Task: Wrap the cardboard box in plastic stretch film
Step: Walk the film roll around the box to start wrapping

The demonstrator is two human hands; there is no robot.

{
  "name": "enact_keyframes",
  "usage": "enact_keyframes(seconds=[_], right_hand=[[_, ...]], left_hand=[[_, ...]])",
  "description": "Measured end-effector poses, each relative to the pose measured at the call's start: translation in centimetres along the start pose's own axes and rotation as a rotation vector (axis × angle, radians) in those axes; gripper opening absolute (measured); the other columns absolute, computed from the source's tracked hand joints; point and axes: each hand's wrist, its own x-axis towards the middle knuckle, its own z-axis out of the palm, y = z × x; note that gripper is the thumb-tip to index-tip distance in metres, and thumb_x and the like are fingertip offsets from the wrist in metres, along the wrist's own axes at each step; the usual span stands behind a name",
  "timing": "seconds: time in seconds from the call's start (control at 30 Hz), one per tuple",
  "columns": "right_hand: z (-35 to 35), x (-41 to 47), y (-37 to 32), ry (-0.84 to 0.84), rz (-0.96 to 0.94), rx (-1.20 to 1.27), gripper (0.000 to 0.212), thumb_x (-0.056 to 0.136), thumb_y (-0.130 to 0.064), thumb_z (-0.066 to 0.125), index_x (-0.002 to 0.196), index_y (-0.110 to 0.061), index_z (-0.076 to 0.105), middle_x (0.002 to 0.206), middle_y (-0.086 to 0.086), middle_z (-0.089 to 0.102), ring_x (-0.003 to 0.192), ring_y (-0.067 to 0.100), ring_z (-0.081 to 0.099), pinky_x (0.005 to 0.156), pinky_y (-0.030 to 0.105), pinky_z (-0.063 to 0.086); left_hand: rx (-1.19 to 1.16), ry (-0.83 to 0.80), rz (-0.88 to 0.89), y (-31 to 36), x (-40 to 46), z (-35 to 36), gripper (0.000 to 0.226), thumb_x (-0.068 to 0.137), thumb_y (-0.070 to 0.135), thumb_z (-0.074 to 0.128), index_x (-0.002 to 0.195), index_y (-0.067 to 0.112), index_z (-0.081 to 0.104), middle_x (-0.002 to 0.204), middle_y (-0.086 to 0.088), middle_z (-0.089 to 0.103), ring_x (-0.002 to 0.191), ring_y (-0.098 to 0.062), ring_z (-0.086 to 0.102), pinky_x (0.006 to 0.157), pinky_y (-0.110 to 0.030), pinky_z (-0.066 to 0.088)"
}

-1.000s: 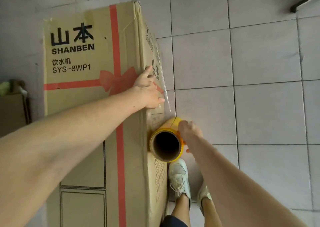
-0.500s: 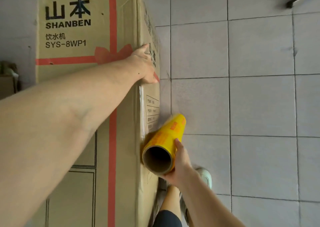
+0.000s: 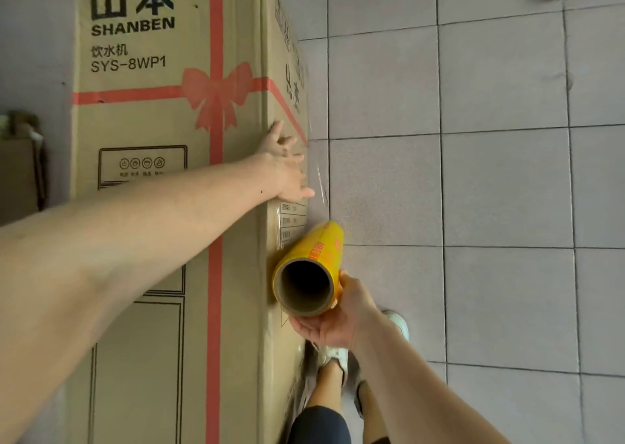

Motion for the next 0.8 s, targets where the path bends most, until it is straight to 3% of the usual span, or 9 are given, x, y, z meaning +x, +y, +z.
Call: enact_keyframes(seconds=[0.1,0.17,0.27,0.37,0.43,0.53,0.63,0.7,0.8], right_hand=[[1.6,-0.4,-1.5,0.266,-0.343,-0.372,0.044,0.101,-0.027,0.039,0.145,-0.029,0.041,0.142,0.011,0.048,0.105,0.034,0.060,0.090,0.052,0.049],[2.7,-0.2,-2.7,0.365,-0.621,-0.509,0.040,0.100,-0.017,0.037,0.129,-0.033,0.060,0.135,0.008,0.056,0.099,0.026,0.057,0.092,0.046,0.051],[4.7,-0.7,-4.5,0.390,-0.662,-0.695,0.028,0.093,-0.031,0.045,0.106,-0.017,0.066,0.109,0.009,0.064,0.088,0.024,0.056,0.093,0.051,0.050],[6.9,-0.7,-5.5,0.461,-0.563,-1.069,0.062,0.086,-0.060,0.047,0.132,-0.019,0.047,0.129,0.012,0.054,0.111,0.033,0.054,0.096,0.056,0.048],[7.4,-0.3,-4.9,0.422,-0.470,-1.119,0.083,0.075,-0.076,0.051,0.138,-0.023,0.043,0.133,0.013,0.055,0.114,0.040,0.058,0.091,0.057,0.052],[5.8,0.7,-3.2,0.283,-0.406,-0.861,0.104,0.053,-0.074,0.071,0.140,-0.025,0.043,0.121,0.014,0.064,0.097,0.037,0.069,0.088,0.053,0.056],[2.2,2.2,-0.4,0.183,-0.359,-0.506,0.116,0.041,-0.064,0.075,0.146,-0.036,0.034,0.129,0.016,0.059,0.101,0.041,0.067,0.084,0.061,0.054],[-0.4,2.8,2.5,0.118,-0.323,-0.233,0.096,0.057,-0.059,0.073,0.143,-0.036,0.037,0.129,0.019,0.060,0.104,0.045,0.065,0.080,0.063,0.054],[-3.9,2.9,6.6,0.028,-0.267,0.139,0.058,0.089,-0.053,0.058,0.133,-0.017,0.045,0.121,0.025,0.064,0.107,0.045,0.063,0.081,0.057,0.055]], left_hand=[[0.084,-0.016,-0.037,0.6,-0.8,1.2,0.073,0.095,0.070,0.002,0.157,0.037,0.022,0.167,0.001,0.005,0.151,-0.038,-0.010,0.109,-0.069,-0.020],[0.118,-0.003,-0.050,0.6,-1.2,1.5,0.070,0.098,0.066,0.003,0.158,0.035,0.016,0.167,0.001,0.002,0.151,-0.038,-0.010,0.109,-0.070,-0.018],[0.131,0.011,-0.060,0.8,-1.3,1.4,0.067,0.100,0.062,0.005,0.159,0.031,0.012,0.167,0.000,0.003,0.152,-0.037,-0.008,0.110,-0.070,-0.014],[0.131,0.013,-0.068,0.9,-0.7,1.6,0.069,0.099,0.063,0.003,0.158,0.031,0.019,0.167,0.000,0.010,0.152,-0.037,-0.005,0.110,-0.069,-0.015],[0.140,0.015,-0.073,0.9,-0.3,1.9,0.072,0.098,0.063,0.002,0.157,0.029,0.025,0.166,-0.002,0.016,0.152,-0.037,-0.002,0.111,-0.068,-0.015],[0.150,0.030,-0.083,0.8,0.3,2.2,0.074,0.098,0.064,0.003,0.156,0.025,0.030,0.165,-0.003,0.018,0.152,-0.037,-0.002,0.114,-0.068,-0.013],[0.162,0.038,-0.088,0.7,0.4,2.5,0.073,0.099,0.064,0.006,0.154,0.026,0.035,0.165,-0.003,0.021,0.153,-0.037,-0.002,0.114,-0.068,-0.014],[0.158,0.024,-0.104,0.8,0.6,2.6,0.073,0.098,0.067,0.010,0.155,0.026,0.031,0.166,-0.003,0.016,0.152,-0.036,-0.004,0.114,-0.067,-0.013],[0.129,0.025,-0.111,0.9,0.8,2.9,0.075,0.095,0.071,0.013,0.157,0.030,0.023,0.166,-0.001,0.013,0.153,-0.033,-0.005,0.114,-0.067,-0.014]])
